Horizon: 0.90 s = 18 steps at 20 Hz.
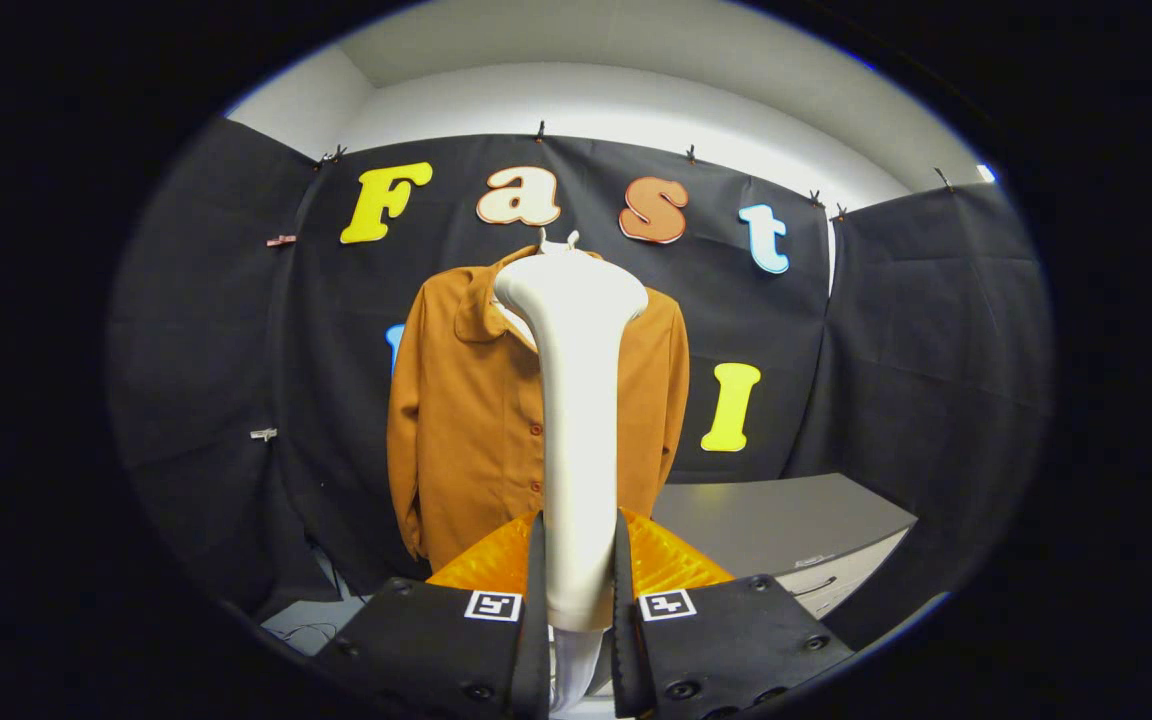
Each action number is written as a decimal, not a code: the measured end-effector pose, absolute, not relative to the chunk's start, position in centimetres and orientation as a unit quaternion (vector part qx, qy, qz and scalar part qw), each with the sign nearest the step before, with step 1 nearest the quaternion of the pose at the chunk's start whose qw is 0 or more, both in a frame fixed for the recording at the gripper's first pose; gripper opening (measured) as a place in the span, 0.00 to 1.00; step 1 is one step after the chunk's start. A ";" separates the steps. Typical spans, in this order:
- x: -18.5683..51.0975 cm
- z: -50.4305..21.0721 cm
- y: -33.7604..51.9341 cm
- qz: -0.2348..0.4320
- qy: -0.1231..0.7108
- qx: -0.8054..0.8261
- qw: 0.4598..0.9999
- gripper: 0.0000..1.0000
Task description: Iron the clothes twice with a garment steamer, once on the left side and once on the right side.
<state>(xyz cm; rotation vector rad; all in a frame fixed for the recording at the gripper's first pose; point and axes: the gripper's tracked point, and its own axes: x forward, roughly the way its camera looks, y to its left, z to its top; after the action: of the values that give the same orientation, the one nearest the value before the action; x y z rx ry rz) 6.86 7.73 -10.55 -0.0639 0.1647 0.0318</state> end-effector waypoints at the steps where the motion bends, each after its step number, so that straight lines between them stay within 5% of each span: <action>1: 6.6 -10.0 7.5 0.013 0.079 -0.031 0.996 0.28; 18: 5.1 -6.3 0.3 -0.031 0.048 -0.036 0.998 0.28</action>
<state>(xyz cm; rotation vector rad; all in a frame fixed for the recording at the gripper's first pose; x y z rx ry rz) 5.08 0.35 -6.29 -0.0717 0.0964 -0.0629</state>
